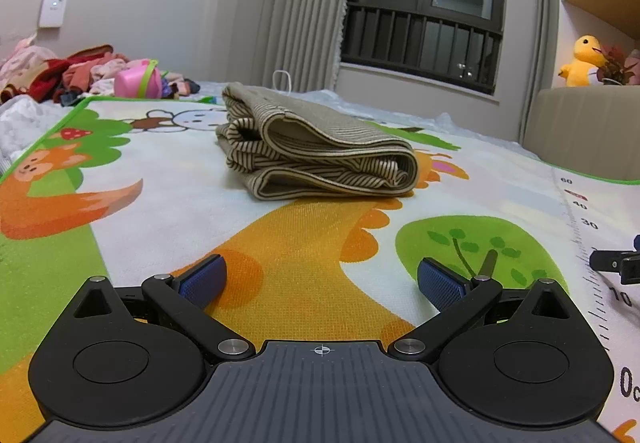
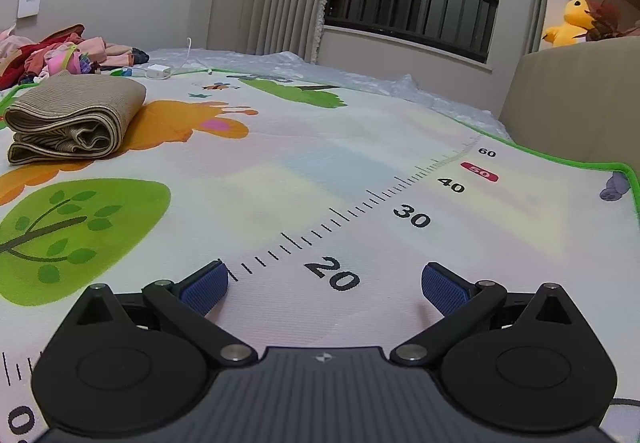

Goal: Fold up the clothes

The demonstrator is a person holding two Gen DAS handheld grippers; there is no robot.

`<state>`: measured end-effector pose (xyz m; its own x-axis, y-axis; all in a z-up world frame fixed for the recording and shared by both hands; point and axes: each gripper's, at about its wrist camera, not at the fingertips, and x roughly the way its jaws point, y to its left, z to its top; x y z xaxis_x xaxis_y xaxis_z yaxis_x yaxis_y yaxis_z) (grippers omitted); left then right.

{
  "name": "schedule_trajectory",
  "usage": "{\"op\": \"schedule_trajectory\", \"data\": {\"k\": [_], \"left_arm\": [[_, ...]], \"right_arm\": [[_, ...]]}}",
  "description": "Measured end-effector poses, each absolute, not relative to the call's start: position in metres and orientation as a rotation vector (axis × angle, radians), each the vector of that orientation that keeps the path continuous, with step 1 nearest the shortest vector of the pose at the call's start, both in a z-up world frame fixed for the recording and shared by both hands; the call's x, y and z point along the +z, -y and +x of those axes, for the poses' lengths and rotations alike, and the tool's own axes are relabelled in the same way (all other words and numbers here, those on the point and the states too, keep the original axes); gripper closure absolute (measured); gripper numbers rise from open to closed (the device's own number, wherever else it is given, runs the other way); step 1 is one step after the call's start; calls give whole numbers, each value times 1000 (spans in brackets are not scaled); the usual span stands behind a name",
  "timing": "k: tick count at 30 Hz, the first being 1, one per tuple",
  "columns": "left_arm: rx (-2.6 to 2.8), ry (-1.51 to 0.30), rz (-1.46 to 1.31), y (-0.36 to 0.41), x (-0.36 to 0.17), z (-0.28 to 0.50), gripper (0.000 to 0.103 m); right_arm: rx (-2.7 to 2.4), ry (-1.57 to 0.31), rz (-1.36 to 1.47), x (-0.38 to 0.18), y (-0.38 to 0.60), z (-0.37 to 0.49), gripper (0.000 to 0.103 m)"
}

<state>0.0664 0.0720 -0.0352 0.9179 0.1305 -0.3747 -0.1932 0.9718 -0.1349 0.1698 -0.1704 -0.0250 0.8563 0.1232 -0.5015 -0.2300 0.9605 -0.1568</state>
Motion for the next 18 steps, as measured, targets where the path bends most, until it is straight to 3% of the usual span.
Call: {"op": "schedule_trajectory", "data": {"k": [18], "left_arm": [[165,-371,-171,-73,-35,66,0]], "right_arm": [[172,-504,-222,-24,171,169,0]]}}
